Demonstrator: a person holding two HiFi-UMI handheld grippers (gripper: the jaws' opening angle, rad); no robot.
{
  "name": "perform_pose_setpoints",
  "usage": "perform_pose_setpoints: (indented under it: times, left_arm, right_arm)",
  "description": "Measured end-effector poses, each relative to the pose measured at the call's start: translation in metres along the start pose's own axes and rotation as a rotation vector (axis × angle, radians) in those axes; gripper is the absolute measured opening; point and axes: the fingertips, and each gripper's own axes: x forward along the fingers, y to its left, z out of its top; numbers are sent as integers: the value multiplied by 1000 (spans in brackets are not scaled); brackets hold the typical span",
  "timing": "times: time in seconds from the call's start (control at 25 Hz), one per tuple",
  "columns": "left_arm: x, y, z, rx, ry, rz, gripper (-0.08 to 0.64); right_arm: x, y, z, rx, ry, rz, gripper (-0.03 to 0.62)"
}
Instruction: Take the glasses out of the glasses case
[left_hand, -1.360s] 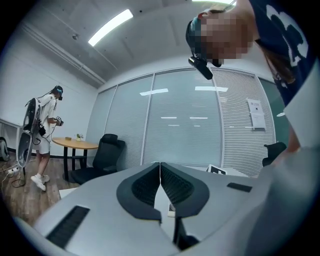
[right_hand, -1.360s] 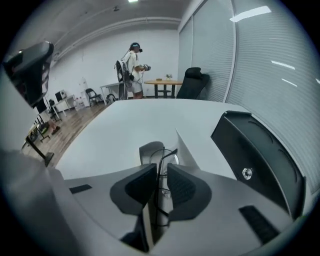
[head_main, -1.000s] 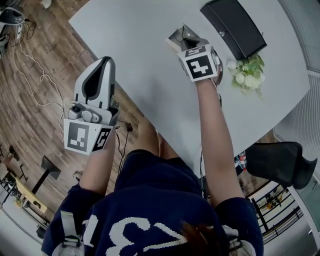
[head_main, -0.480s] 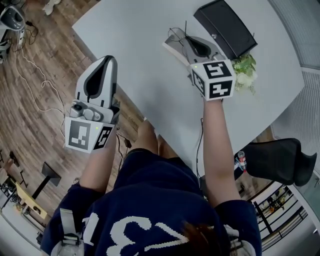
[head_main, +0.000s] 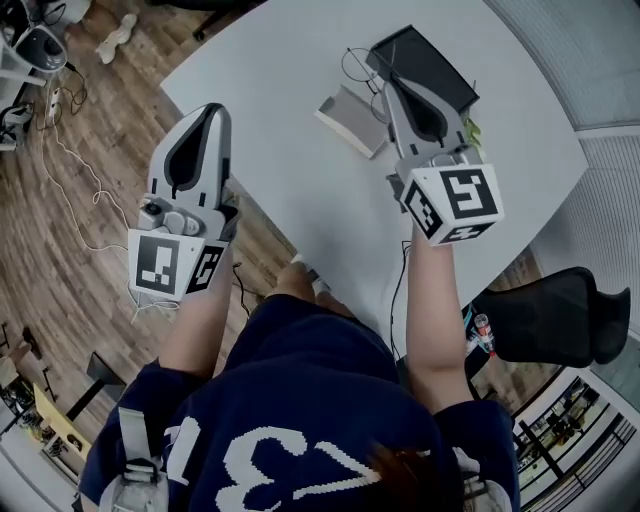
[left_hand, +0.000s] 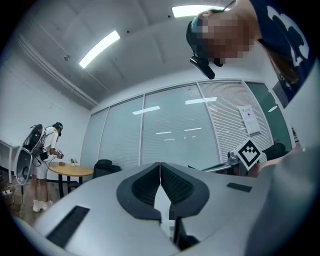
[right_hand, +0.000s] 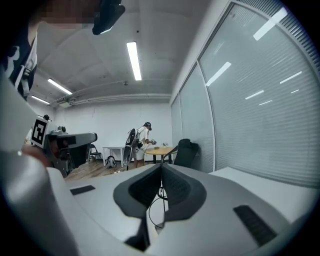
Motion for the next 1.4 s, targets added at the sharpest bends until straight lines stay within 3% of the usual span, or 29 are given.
perform_pose_setpoints:
  times: [0.28,0.48,0.84,1.04,1.4]
  left_arm:
    - [-1,-19,34,38,-44,-42,17]
    - [14,-62,43,26,-71,-142,17]
    - [36,-156,63,-40,-133,-418,17]
    - [54,-237,57,-85,-131,-586,17]
    - [53,-324,41,-108,-102,-771,18]
  right_arm:
    - [-49,10,53,-22,-122,-53,29]
    - [-109,-5,65,12,-159,-138,29]
    - [-230,-22,76,-26,-140,-401,29]
    - [-311,-45,65,-14,-134,-571,29]
    - [-388,-57,30,16,-77,-738,29]
